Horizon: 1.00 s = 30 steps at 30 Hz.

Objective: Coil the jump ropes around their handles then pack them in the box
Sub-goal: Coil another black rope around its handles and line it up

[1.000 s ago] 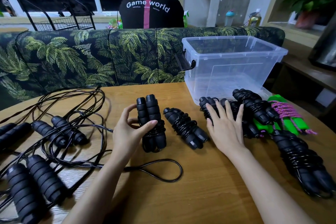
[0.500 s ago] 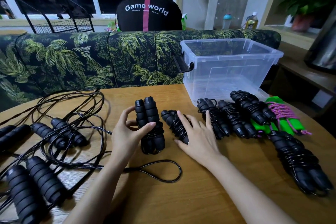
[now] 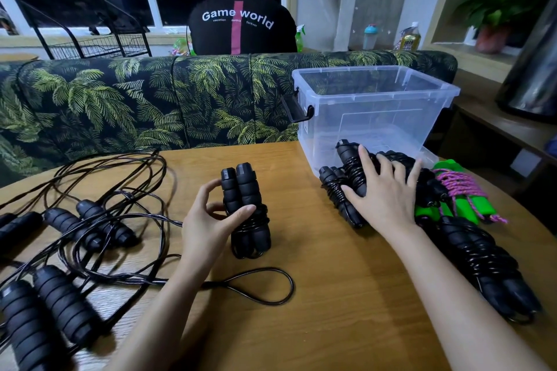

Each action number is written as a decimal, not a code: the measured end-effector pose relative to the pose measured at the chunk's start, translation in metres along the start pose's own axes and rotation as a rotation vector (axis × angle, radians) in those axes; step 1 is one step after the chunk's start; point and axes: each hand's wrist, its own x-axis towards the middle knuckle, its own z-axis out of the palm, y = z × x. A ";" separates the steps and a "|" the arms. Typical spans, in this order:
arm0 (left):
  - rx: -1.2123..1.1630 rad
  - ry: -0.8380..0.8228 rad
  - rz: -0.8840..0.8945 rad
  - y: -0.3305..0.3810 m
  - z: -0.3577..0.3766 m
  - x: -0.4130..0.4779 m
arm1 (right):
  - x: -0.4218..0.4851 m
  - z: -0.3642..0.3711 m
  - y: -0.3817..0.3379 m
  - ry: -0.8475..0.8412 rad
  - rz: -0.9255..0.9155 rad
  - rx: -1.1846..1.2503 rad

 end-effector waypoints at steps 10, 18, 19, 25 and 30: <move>-0.004 0.001 -0.007 0.001 -0.002 -0.001 | -0.005 -0.011 -0.013 0.065 -0.075 0.050; -0.025 0.015 0.024 0.009 -0.015 -0.004 | -0.032 -0.025 -0.062 0.149 -0.161 0.155; -0.023 0.020 0.026 0.010 -0.017 -0.005 | -0.036 -0.030 -0.070 0.141 -0.175 0.205; -0.042 0.019 0.055 0.020 -0.019 -0.006 | -0.072 -0.059 -0.135 -0.227 -0.228 0.873; -0.119 -0.002 -0.009 0.012 -0.021 -0.008 | -0.081 -0.043 -0.149 -0.319 -0.193 1.149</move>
